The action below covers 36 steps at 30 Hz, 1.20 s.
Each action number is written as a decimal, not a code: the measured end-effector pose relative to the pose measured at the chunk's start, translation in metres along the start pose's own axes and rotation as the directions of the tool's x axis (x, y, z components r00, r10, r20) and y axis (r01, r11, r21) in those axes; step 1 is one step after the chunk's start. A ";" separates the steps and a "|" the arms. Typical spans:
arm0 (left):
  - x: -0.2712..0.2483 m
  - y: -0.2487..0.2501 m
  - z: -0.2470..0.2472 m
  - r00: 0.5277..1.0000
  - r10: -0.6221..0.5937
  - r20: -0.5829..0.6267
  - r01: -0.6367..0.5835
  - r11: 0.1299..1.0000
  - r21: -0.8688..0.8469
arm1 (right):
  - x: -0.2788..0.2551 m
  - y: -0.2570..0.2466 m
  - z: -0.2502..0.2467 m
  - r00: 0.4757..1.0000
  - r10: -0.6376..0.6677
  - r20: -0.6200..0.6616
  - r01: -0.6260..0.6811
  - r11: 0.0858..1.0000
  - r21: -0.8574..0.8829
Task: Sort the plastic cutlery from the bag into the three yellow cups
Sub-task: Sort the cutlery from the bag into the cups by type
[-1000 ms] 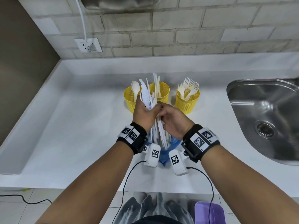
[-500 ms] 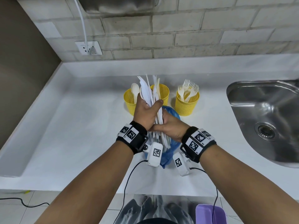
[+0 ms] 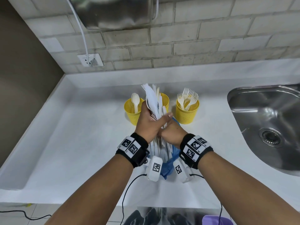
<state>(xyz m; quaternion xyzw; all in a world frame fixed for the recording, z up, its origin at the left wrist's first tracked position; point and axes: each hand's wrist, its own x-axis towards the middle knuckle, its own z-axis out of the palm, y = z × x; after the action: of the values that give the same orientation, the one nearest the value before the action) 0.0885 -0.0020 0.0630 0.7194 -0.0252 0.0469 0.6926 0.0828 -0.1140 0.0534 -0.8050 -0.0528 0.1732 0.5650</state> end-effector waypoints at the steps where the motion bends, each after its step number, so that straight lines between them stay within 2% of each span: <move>1: -0.002 0.001 -0.002 0.999 0.000 0.043 0.001 1.000 -0.006 | 0.002 0.004 -0.002 1.000 -0.008 0.028 0.008 1.000 0.009; 5: -0.007 0.007 -0.014 0.979 -0.063 0.192 0.058 0.998 0.033 | -0.002 -0.003 -0.014 0.988 -0.060 0.145 0.051 0.997 0.059; 8: -0.003 0.019 -0.017 0.941 -0.089 0.325 0.093 0.996 0.002 | -0.005 -0.011 -0.019 0.958 -0.149 0.244 0.118 0.983 0.138; 10: 0.000 0.027 -0.014 0.928 -0.091 0.360 0.093 0.996 0.013 | -0.002 -0.015 -0.020 0.961 -0.175 0.213 0.134 0.972 0.194; 14: 0.004 0.039 -0.008 0.953 -0.089 0.289 0.098 0.995 -0.017 | -0.002 -0.022 -0.022 0.972 -0.165 0.168 0.097 0.932 0.349; 16: 0.006 0.042 -0.005 0.966 -0.078 0.246 0.100 0.992 -0.075 | -0.006 -0.024 -0.026 0.980 -0.096 0.173 0.020 0.919 0.394; 20: 0.008 0.050 0.003 0.984 -0.059 0.170 0.093 0.975 -0.203 | -0.010 -0.020 -0.036 0.951 0.107 0.290 -0.177 0.957 0.229; 23: 0.009 0.054 0.008 0.982 -0.068 0.174 0.111 0.962 -0.249 | -0.016 -0.020 -0.040 0.928 0.142 0.346 -0.247 0.928 0.281; 26: 0.005 0.054 0.015 0.979 -0.069 0.190 0.121 0.953 -0.279 | -0.020 -0.023 -0.038 0.939 0.124 0.320 -0.227 0.923 0.310; 33: -0.004 0.058 0.020 0.968 0.000 0.251 0.056 0.974 -0.218 | -0.029 -0.027 -0.035 0.971 0.042 0.234 -0.138 0.901 0.412; 36: -0.005 0.058 0.018 0.984 0.014 0.177 0.028 0.973 -0.229 | -0.035 -0.027 -0.040 0.974 0.056 0.219 -0.160 0.854 0.495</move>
<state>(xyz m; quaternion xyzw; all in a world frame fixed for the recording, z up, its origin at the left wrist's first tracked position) 0.0783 -0.0221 0.1191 0.6355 -0.0894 -0.0228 0.7666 0.0665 -0.1498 0.0983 -0.6077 -0.0153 0.2911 0.7387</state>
